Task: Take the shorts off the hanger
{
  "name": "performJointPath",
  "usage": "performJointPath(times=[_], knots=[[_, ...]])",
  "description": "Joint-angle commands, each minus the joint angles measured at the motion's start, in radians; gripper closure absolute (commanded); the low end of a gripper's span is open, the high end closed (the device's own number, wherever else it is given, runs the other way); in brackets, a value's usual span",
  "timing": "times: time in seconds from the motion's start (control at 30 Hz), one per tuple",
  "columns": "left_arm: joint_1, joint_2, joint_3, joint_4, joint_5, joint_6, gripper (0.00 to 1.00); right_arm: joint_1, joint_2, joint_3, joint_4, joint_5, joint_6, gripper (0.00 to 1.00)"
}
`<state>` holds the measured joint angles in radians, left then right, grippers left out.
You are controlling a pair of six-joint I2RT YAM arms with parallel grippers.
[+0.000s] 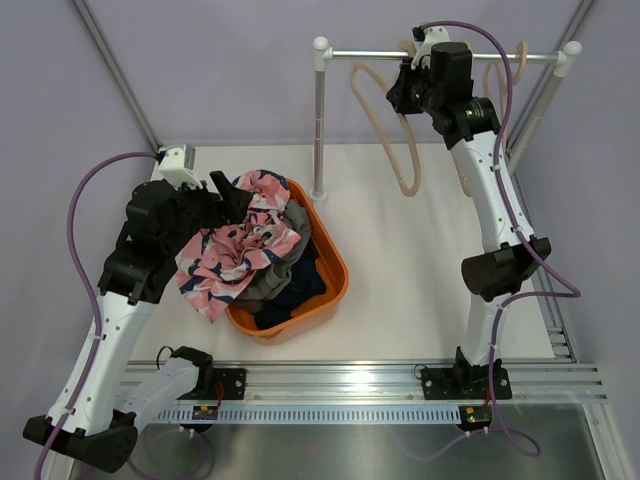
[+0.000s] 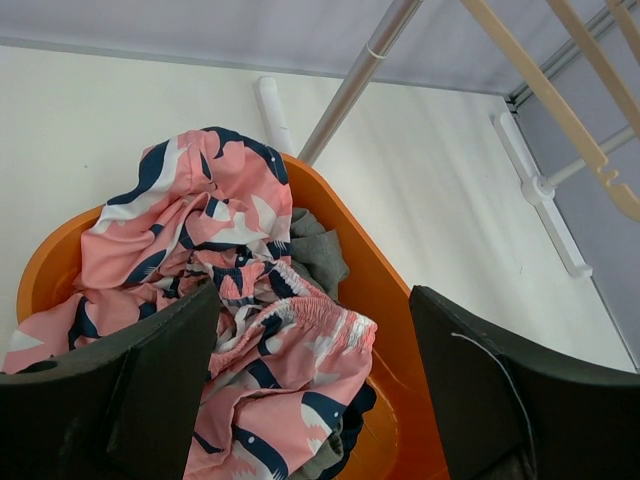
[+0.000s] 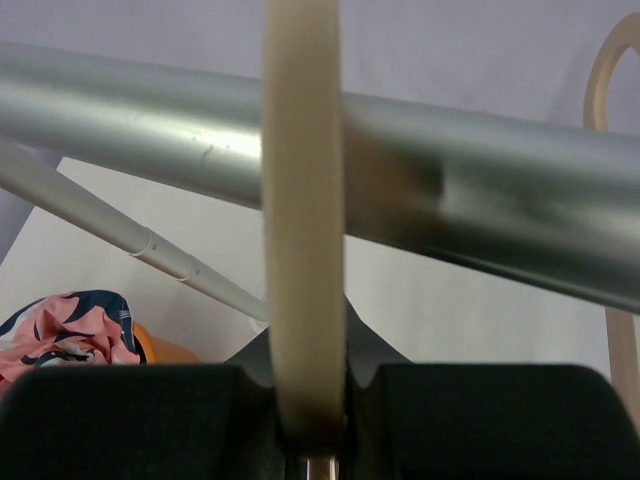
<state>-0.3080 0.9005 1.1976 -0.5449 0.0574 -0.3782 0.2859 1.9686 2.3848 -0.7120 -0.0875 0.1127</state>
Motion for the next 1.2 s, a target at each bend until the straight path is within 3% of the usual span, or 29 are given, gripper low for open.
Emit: performJointPath(times=[0.0,0.2,0.47,0.77,1.03,1.1,1.13,1.17], knots=[[-0.003,-0.02,-0.01,0.026,0.015,0.022,0.18,-0.007,-0.028,-0.005,0.062,0.015,0.021,1.0],[-0.003,-0.012,-0.021,0.034,0.022,0.016,0.18,-0.005,-0.085,-0.101,0.097,0.0,0.028,0.87],[-0.003,-0.005,-0.027,0.04,0.025,0.019,0.18,-0.007,-0.149,-0.131,0.083,0.009,0.021,0.57],[-0.003,-0.026,-0.058,0.059,0.022,0.041,0.18,-0.007,-0.284,-0.214,0.094,0.018,0.035,0.51],[-0.003,-0.044,-0.09,0.103,0.027,0.051,0.18,-0.007,-0.539,-0.505,0.167,0.057,0.065,0.38],[-0.005,-0.051,-0.104,0.114,0.03,0.055,0.18,-0.007,-0.651,-0.631,0.209,0.058,0.085,0.29],[-0.005,-0.054,-0.11,0.12,0.038,0.056,0.18,-0.008,-0.686,-0.669,0.22,0.057,0.091,0.12],[-0.005,-0.057,-0.116,0.122,0.039,0.056,0.18,-0.007,-0.756,-0.706,0.227,0.057,0.103,0.01]])
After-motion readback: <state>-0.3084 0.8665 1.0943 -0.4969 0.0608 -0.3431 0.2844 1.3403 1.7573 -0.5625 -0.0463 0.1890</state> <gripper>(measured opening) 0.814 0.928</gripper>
